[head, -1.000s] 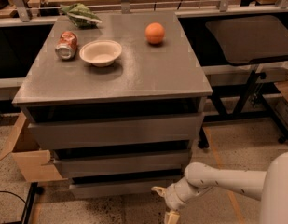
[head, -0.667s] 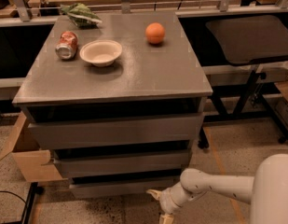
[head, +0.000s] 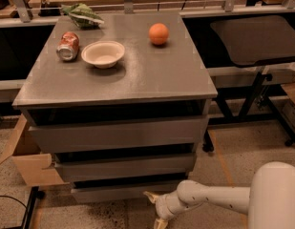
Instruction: Open bottom drawer
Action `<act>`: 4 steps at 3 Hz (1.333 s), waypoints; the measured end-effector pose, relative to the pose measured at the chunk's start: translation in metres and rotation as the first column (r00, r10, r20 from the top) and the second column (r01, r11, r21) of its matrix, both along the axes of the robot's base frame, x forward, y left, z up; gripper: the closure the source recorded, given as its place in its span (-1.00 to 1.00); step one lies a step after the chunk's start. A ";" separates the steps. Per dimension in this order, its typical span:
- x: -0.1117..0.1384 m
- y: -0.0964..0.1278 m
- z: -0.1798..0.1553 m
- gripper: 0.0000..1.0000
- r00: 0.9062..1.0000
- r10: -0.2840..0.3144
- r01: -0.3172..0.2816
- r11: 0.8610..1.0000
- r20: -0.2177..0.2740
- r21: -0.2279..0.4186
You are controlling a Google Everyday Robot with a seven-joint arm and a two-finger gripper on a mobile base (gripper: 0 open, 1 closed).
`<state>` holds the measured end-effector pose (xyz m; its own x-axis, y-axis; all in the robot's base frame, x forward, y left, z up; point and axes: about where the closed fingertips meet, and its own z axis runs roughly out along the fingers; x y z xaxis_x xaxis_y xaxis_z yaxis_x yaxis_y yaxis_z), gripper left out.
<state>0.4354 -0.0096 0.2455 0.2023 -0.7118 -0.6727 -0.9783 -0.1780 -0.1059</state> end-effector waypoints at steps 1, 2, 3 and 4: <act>0.000 0.000 0.000 -1.00 1.000 0.000 0.000 1.000 0.000 0.000; 0.008 0.000 -0.004 -1.00 1.000 -0.005 0.006 0.999 0.025 -0.035; 0.023 -0.002 -0.008 -1.00 0.997 -0.011 0.019 0.995 0.077 -0.098; 0.043 -0.003 -0.013 -1.00 0.989 -0.011 0.034 0.988 0.147 -0.153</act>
Offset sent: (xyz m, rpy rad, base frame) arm 0.0272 -0.0032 -0.0101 -0.1010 -0.0758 -0.0205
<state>0.4788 -0.0128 0.2329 0.2725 -0.8104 -0.5187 -0.9584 -0.1813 -0.2203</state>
